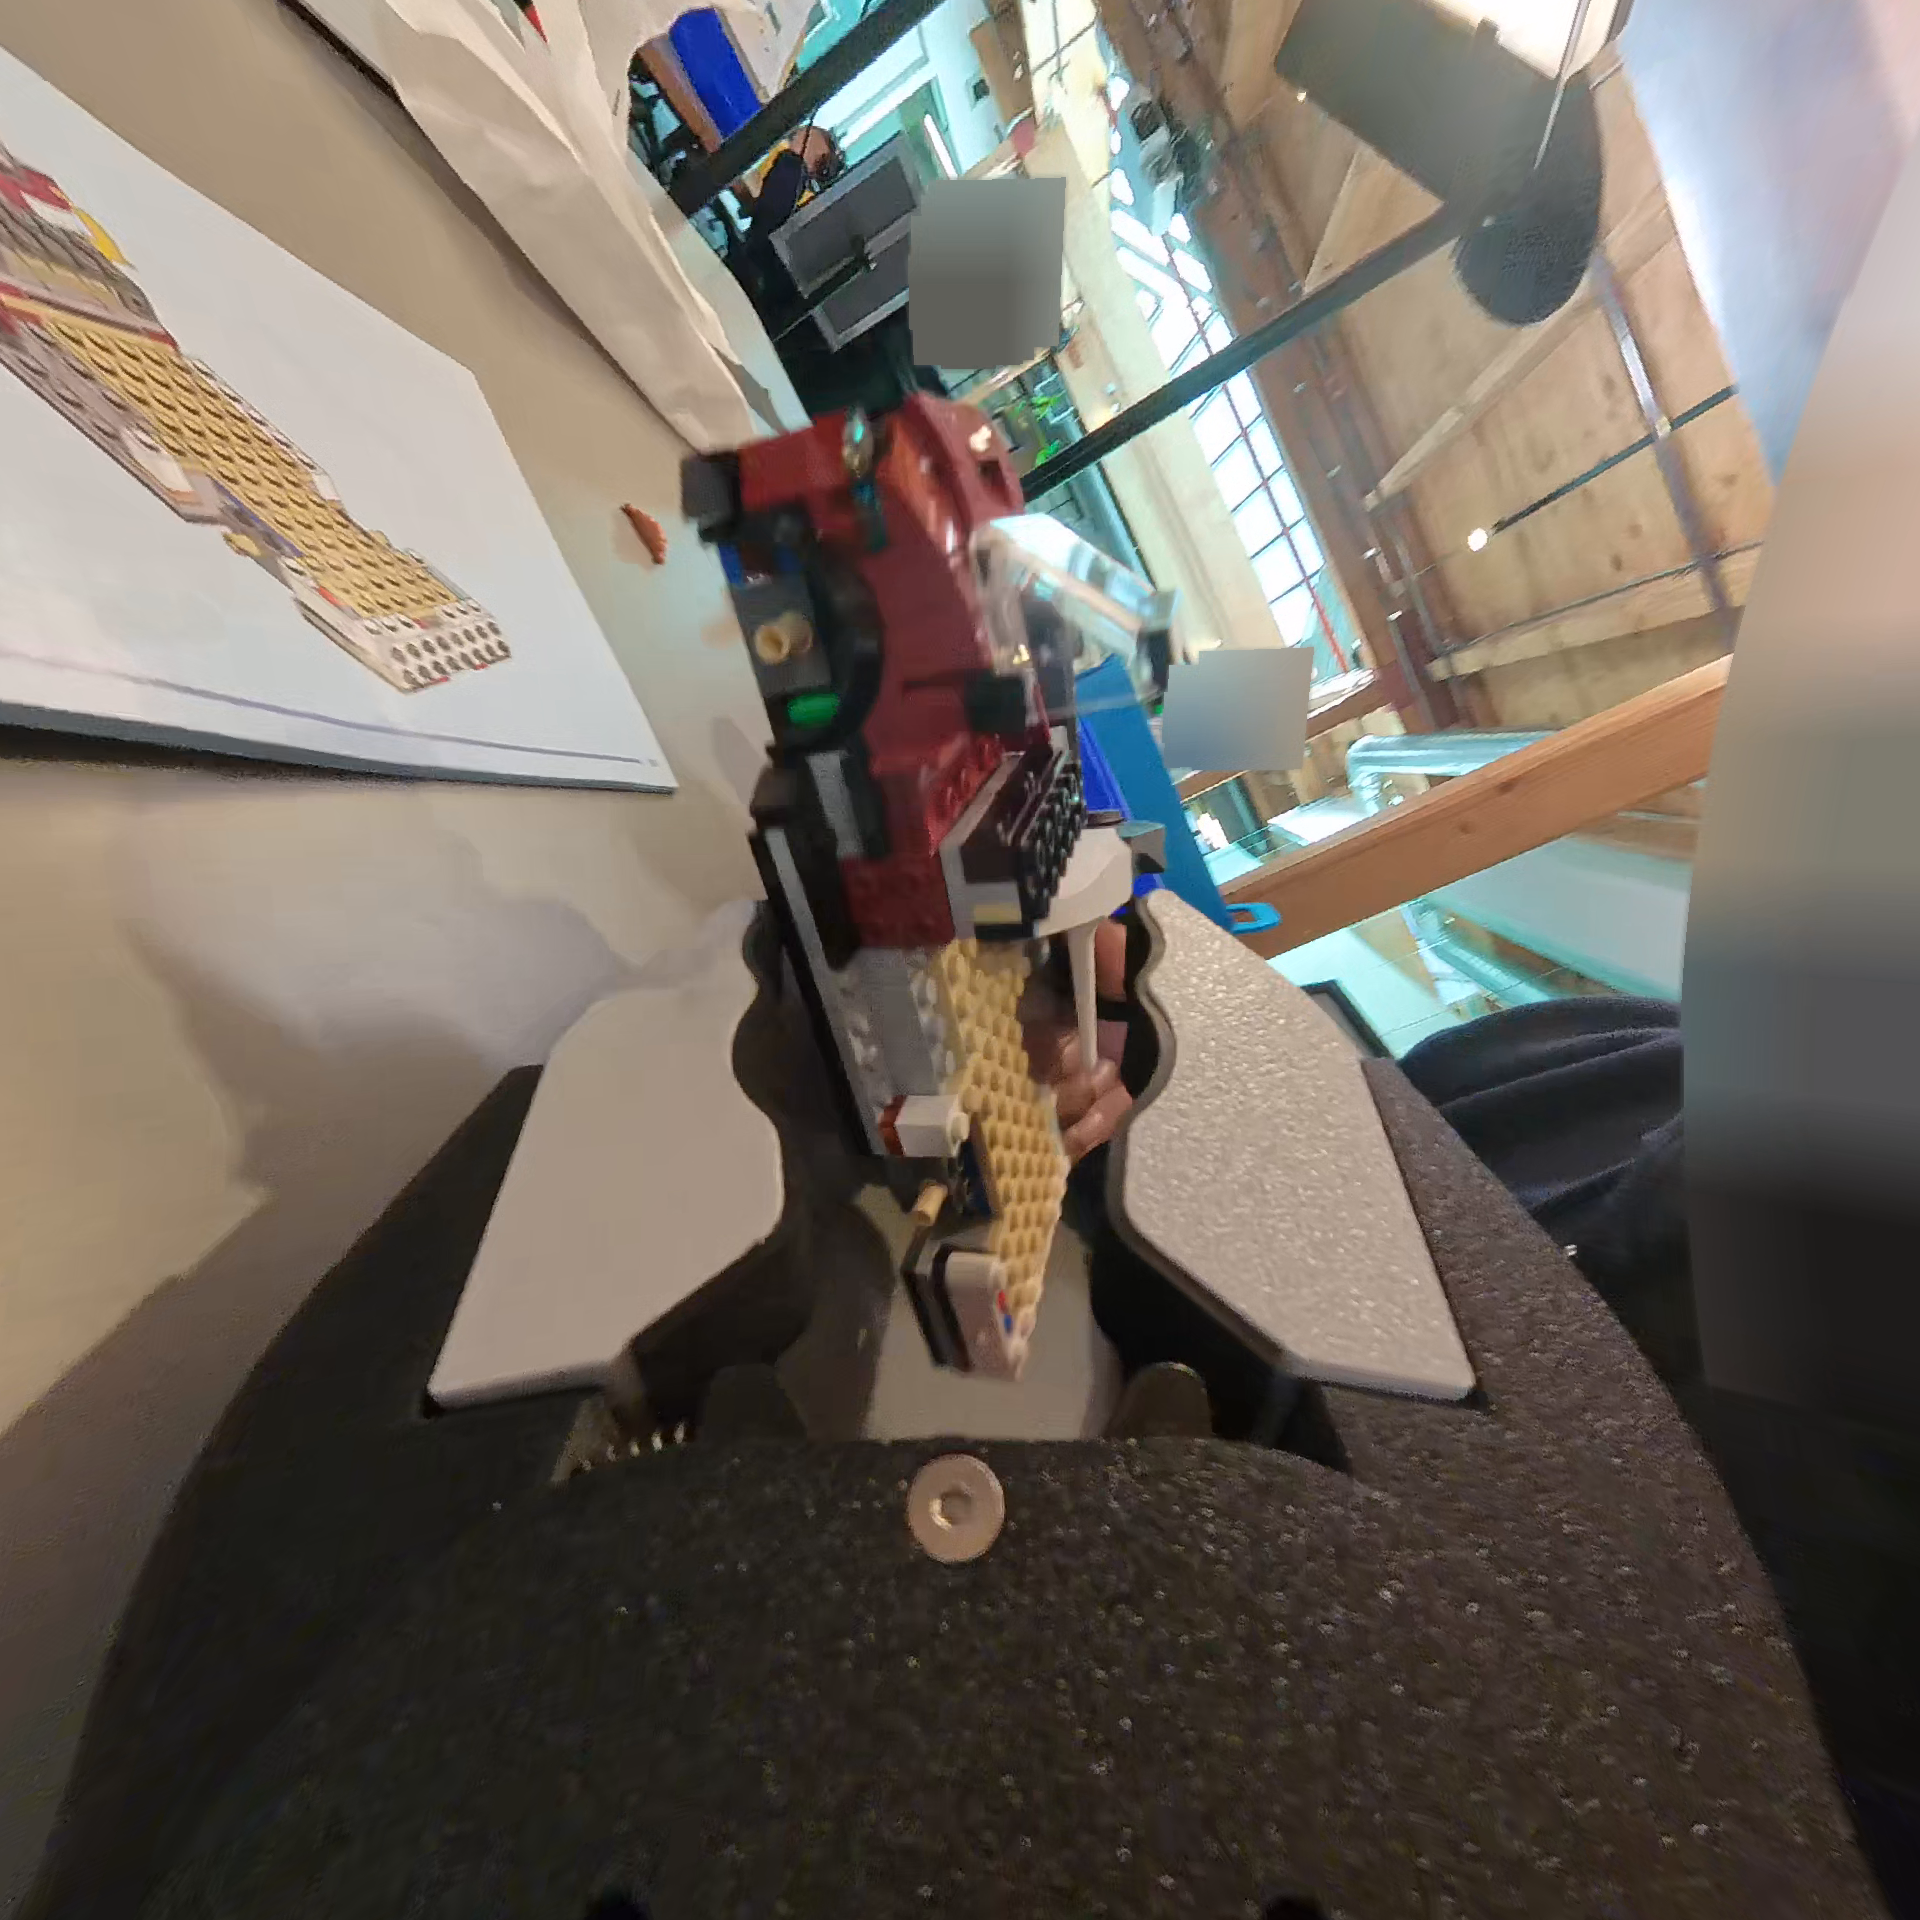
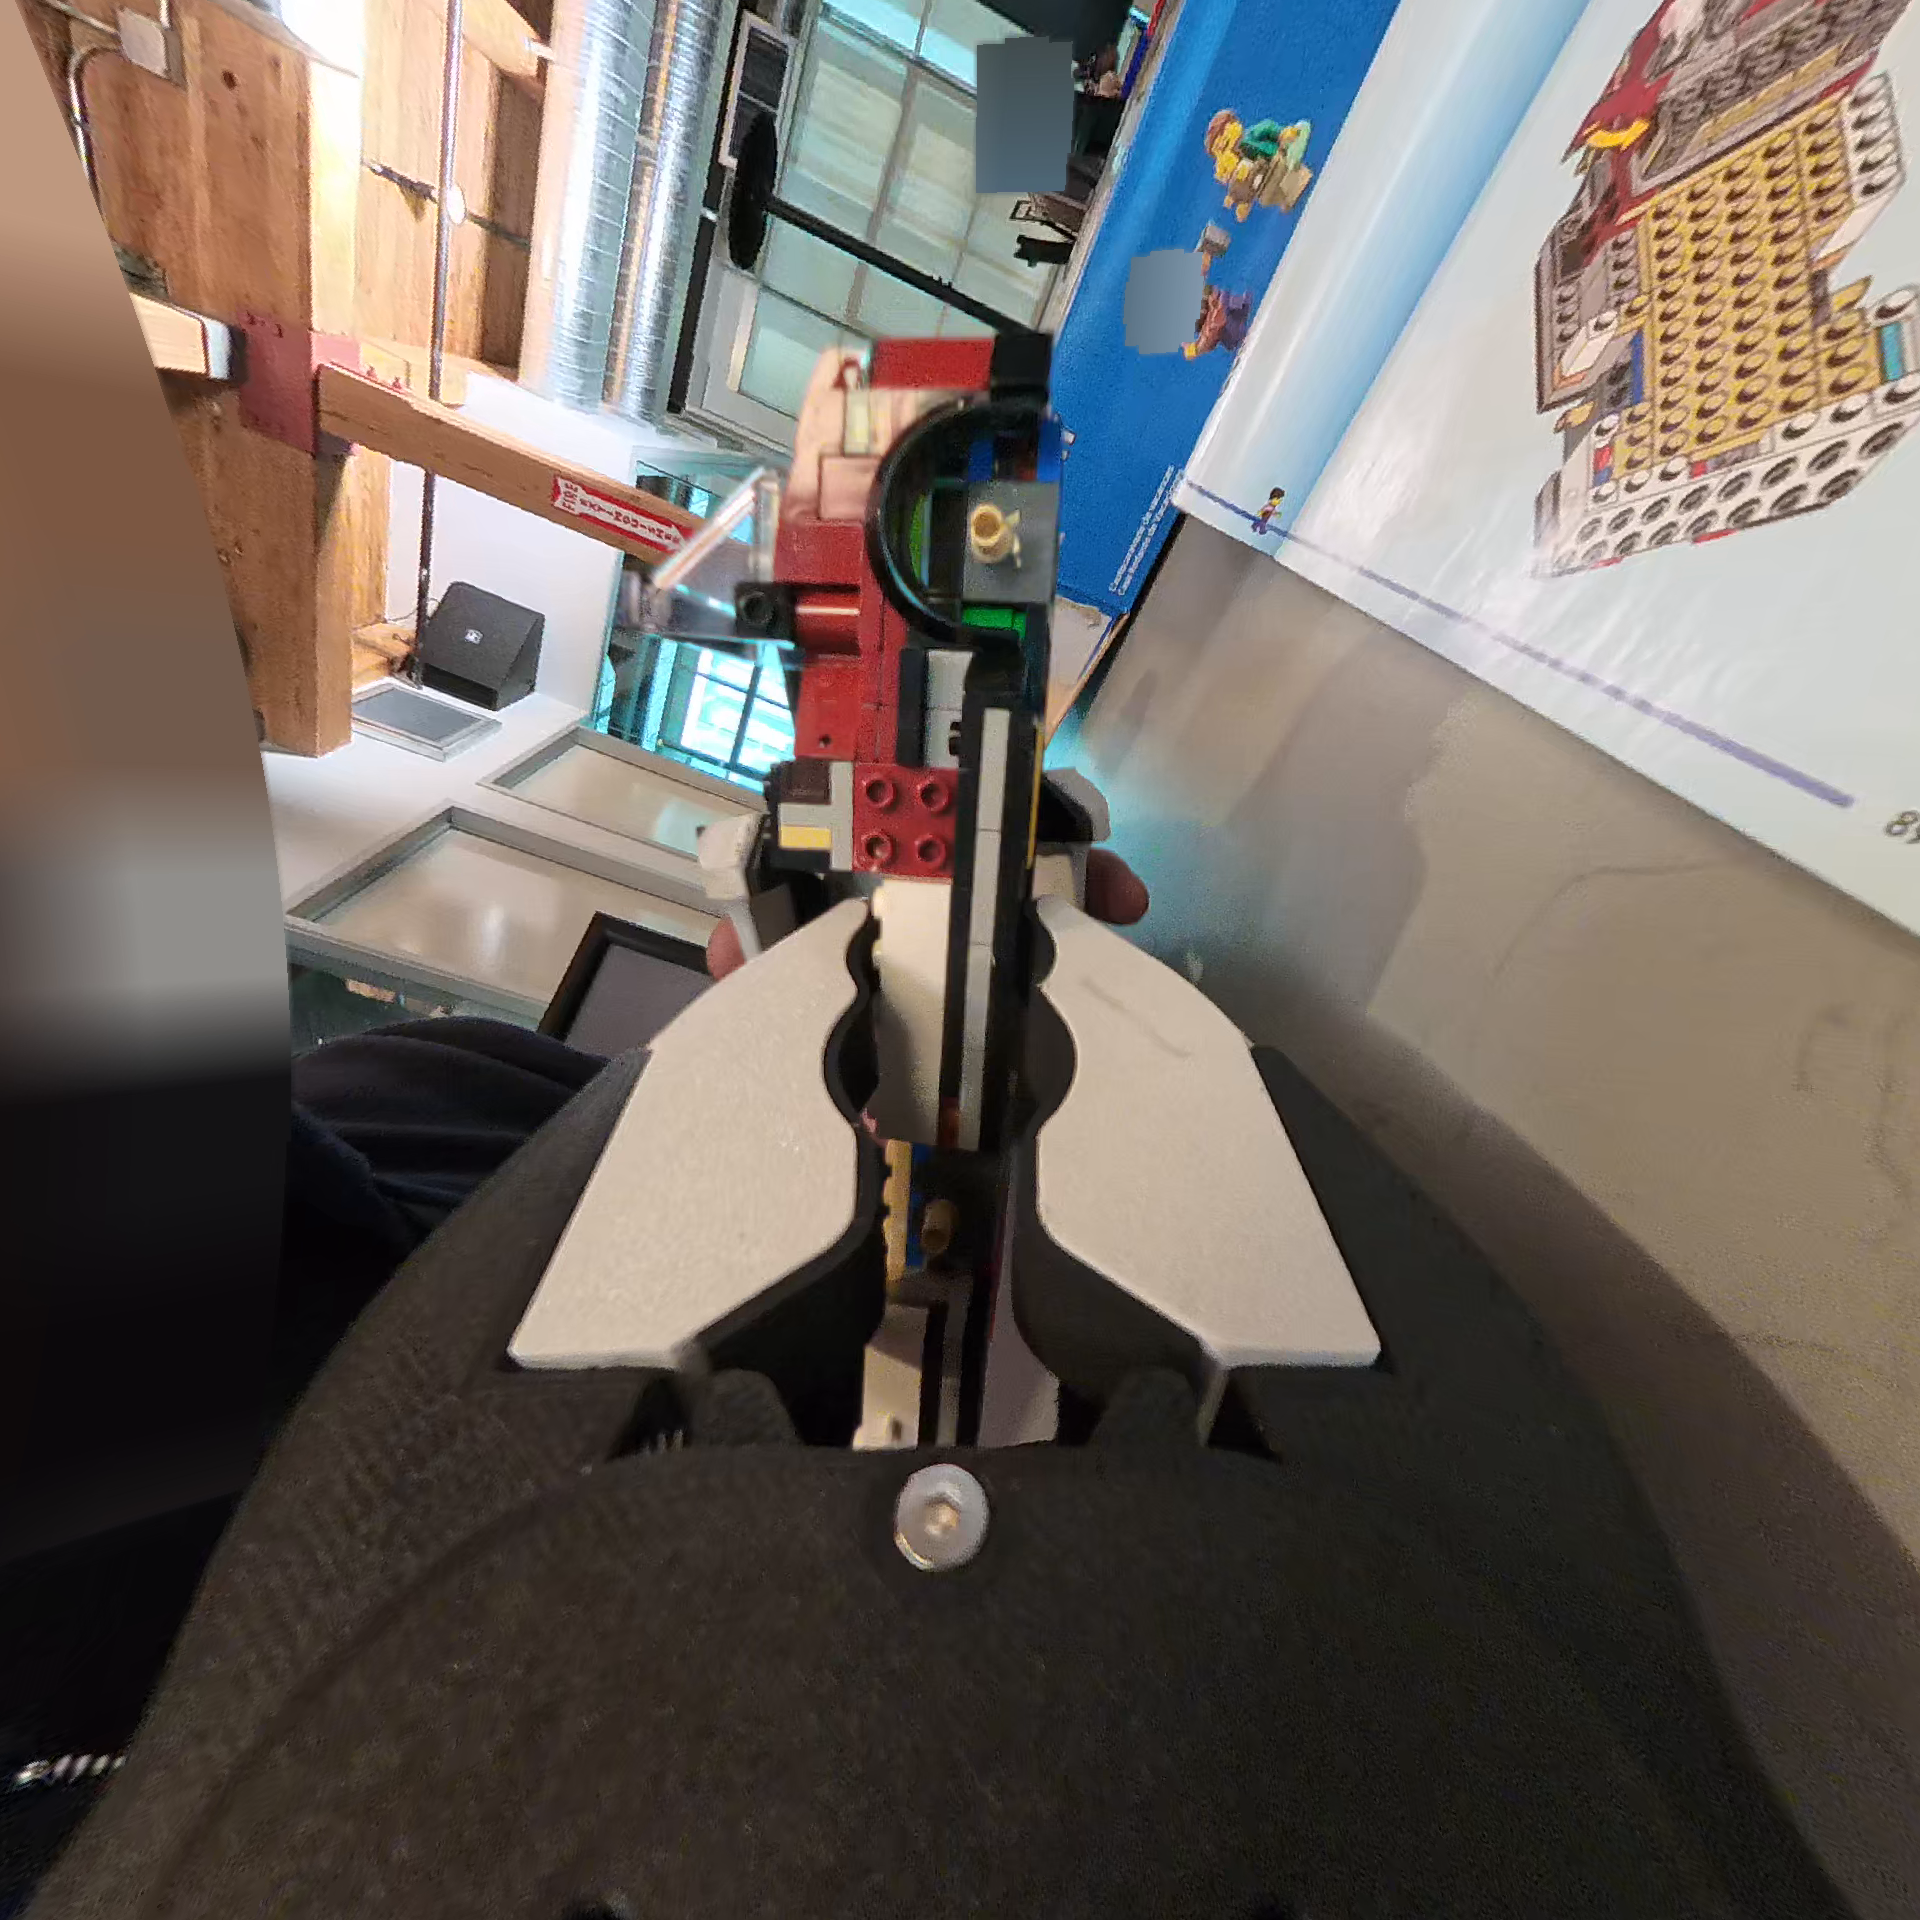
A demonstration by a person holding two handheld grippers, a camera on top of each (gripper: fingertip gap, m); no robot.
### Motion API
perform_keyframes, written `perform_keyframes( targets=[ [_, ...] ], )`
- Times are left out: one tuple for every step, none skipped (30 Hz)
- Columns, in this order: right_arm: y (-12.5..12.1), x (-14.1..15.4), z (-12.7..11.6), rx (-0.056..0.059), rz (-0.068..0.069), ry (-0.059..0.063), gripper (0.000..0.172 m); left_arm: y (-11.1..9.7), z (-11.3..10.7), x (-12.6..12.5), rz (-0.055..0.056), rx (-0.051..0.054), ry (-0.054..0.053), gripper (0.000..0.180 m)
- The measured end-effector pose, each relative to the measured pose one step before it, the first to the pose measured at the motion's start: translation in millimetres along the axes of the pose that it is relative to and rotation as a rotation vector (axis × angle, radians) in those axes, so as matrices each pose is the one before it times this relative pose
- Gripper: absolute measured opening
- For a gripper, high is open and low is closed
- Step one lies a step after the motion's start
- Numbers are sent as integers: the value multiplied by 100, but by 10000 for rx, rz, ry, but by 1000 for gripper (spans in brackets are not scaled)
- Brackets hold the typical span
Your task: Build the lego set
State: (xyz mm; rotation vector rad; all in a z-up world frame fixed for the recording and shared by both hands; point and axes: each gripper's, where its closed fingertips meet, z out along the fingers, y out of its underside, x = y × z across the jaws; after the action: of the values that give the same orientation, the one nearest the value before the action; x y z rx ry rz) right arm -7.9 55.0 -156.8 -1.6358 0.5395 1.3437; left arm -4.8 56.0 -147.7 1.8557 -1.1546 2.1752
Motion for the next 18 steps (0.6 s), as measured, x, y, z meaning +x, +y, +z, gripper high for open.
perform_keyframes(
  targets=[
    [-1, 62, -58, -11, 52, 22, 24, -167, -234, -180, 251, -93, -178, 64],
    [-2, 107, -32, -2, 46, 57, 24, -149, -207, -204, 214, -122, -193, 63],
    [-19, 86, -9, 6, 55, 36, 24, -151, -169, -167, 189, -123, -164, 63],
    [-9, 39, -5, 0, 66, -11, 24, -152, -132, -147, 161, -95, -132, 63],
    [-56, -4, -24, 31, 73, -49, 24, -111, -86, -135, 116, -98, -92, 63],
    [-132, -3, -78, 85, 100, -58, 24, -115, -66, -132, 115, -77, -73, 63],
    [-183, 32, -118, 126, 184, -72, 24, -238, -84, -203, 207, 49, -137, 63],
    [-205, 50, -127, 144, 250, -107, 24, -358, -94, -286, 315, 169, -212, 63],
    [-210, 56, -127, 139, 254, -114, 24, -483, -62, -179, 422, 282, -174, 63],
    [-212, 57, -118, 144, 220, -86, 24, -518, -22, -76, 444, 330, -122, 63],
    [-186, 44, -105, 127, 144, -63, 24, -513, 29, 38, 450, 342, -54, 62],
    [-174, -6, -82, 122, 77, -49, 24, -450, 66, 68, 433, 324, -38, 61],
    [-158, -46, -81, 116, 38, -59, 24, -306, 67, 64, 346, 237, -26, 61],
    [-113, -43, -54, 114, 62, -61, 24, -196, 69, 90, 320, 172, 3, 61],
    [-50, 6, -24, 99, 110, -41, 24, -166, 37, 15, 336, 168, -58, 61],
    [20, 33, 13, 51, 106, -20, 24, -78, 56, 35, 356, 119, -61, 61],
    [53, 14, 27, 19, 40, -5, 24, -90, 61, 210, 300, 90, 32, 61],
    [48, -13, 38, 15, 24, -6, 24, -174, 77, 372, 301, 136, 114, 57]
  ],
)
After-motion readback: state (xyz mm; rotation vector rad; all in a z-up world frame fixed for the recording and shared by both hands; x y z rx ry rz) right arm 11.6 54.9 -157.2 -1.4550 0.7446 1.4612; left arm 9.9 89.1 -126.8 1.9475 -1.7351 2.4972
